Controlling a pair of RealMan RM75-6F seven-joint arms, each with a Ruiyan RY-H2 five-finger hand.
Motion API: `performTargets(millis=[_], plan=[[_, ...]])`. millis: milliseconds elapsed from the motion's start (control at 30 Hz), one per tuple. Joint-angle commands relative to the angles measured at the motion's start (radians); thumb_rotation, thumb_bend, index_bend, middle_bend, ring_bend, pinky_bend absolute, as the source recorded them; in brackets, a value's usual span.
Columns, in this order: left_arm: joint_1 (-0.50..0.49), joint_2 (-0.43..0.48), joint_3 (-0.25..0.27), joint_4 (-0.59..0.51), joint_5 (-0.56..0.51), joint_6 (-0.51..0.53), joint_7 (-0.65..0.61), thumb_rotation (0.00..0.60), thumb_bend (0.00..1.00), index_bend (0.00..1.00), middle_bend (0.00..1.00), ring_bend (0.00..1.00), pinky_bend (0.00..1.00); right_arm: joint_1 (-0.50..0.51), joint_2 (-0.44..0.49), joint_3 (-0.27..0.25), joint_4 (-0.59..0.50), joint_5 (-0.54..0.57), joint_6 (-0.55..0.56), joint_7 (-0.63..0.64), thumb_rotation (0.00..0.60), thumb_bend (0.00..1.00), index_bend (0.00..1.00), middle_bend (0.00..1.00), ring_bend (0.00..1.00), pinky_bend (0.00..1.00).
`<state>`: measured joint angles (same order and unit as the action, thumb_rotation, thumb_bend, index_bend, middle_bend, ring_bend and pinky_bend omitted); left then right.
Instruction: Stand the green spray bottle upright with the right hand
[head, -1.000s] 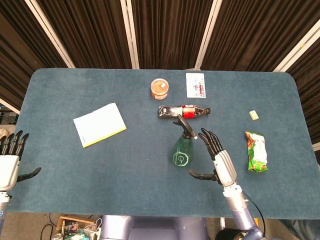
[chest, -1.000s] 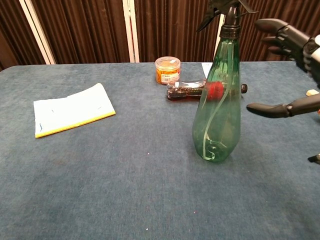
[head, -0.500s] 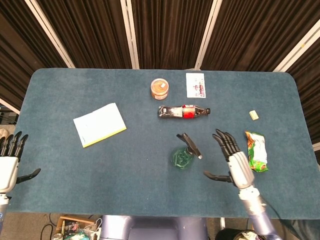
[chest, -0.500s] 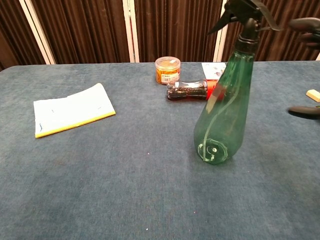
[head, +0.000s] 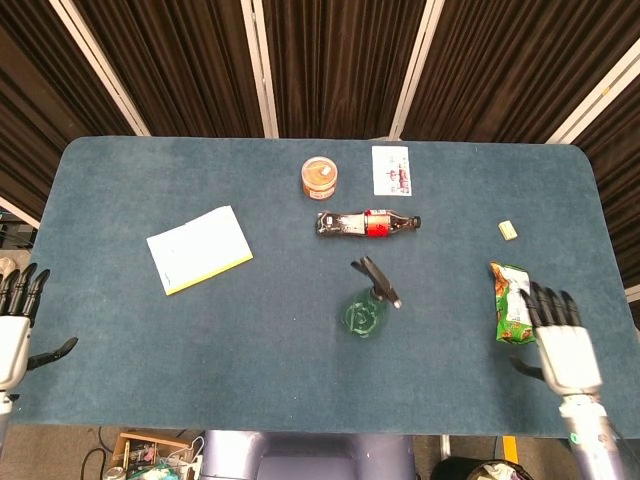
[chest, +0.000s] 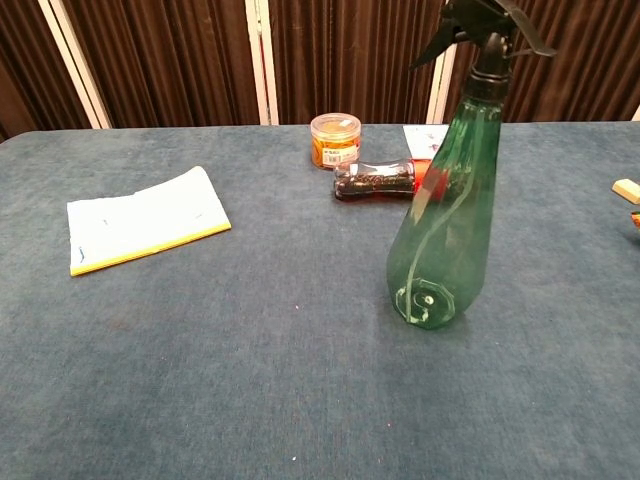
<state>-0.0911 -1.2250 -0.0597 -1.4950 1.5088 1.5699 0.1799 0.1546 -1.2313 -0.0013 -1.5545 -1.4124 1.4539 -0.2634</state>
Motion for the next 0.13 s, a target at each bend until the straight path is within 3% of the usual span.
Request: performTargets(millis=[33, 133], plan=[[0.003, -0.002, 0.007, -0.007, 0.014, 0.005, 0.009, 0.6, 0.01, 0.0, 0.0, 0.0, 0.05, -0.049, 0.033, -0.009, 0.014, 0.012, 0.02, 0.082, 0.6, 0.17, 0.0, 0.0, 0.0, 0.0], [0.001, -0.007, 0.012, -0.007, 0.025, 0.003, 0.022, 0.6, 0.01, 0.0, 0.0, 0.0, 0.05, -0.055, 0.046, -0.004, 0.013, 0.011, 0.018, 0.116, 0.6, 0.17, 0.0, 0.0, 0.0, 0.0]])
